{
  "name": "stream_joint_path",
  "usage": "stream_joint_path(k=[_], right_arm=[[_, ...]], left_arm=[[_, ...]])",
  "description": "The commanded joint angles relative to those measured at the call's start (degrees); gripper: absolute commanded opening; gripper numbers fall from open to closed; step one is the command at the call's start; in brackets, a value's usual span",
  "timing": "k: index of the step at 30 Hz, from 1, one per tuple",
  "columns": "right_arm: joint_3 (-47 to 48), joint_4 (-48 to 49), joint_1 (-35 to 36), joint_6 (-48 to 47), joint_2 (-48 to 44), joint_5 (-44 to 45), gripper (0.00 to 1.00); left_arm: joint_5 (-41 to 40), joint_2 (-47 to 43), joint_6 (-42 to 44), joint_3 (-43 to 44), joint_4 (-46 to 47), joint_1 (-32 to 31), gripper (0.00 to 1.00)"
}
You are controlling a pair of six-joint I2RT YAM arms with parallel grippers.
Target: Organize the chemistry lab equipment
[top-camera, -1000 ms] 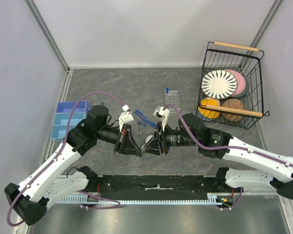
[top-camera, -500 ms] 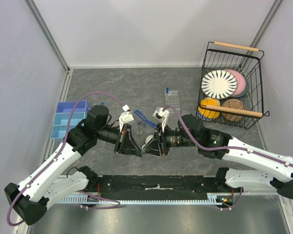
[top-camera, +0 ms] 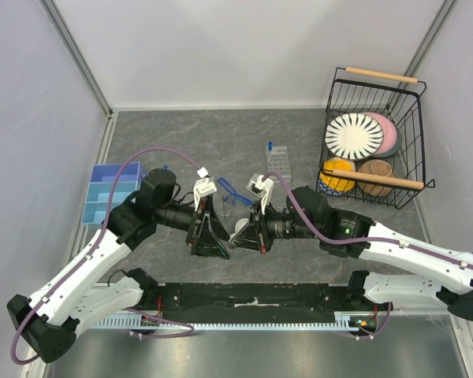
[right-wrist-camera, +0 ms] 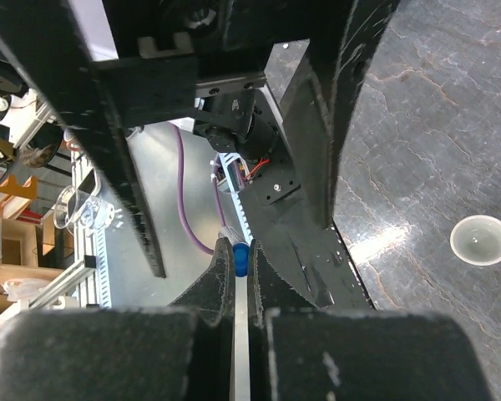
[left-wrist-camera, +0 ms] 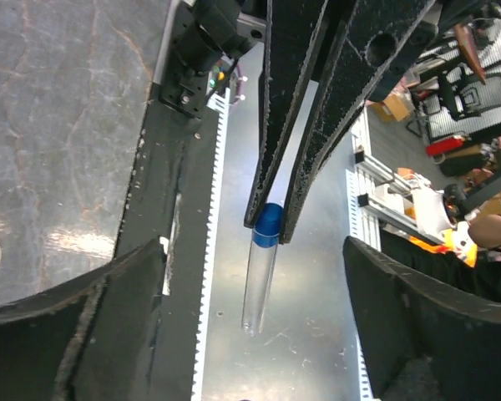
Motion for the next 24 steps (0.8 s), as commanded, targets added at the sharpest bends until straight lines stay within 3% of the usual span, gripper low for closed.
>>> stream_joint_path(k=[1, 7, 15, 20, 24], right_arm=[[2.77, -0.96, 0.51, -1.83, -0.95, 4.85, 0.0], [8.21, -8.42, 0.51, -6.48, -0.16, 14.6, 0.0], [17.97, -19.68, -3.61, -13.52, 3.97, 44.64, 0.0], [18.86, -18.72, -13.89, -15.1, 10.64, 51.61, 0.0], [19.12, -15.3, -21.45, -16.43, 17.14, 49.89, 0.0]], left_arm=[[-5.36, -0.05, -1.06, 3.48, -0.62, 0.02, 1.0], [-17.82, -1.11, 0.26, 5.59, -5.19, 0.02, 1.0], [-29.11, -1.11, 1.57, 6.12, -9.16, 0.02, 1.0], [-34.2, -1.46, 1.41, 3.48, -7.75, 0.02, 1.0], [-36.23, -2.34, 1.49, 1.99, -6.7, 0.02, 1.0]])
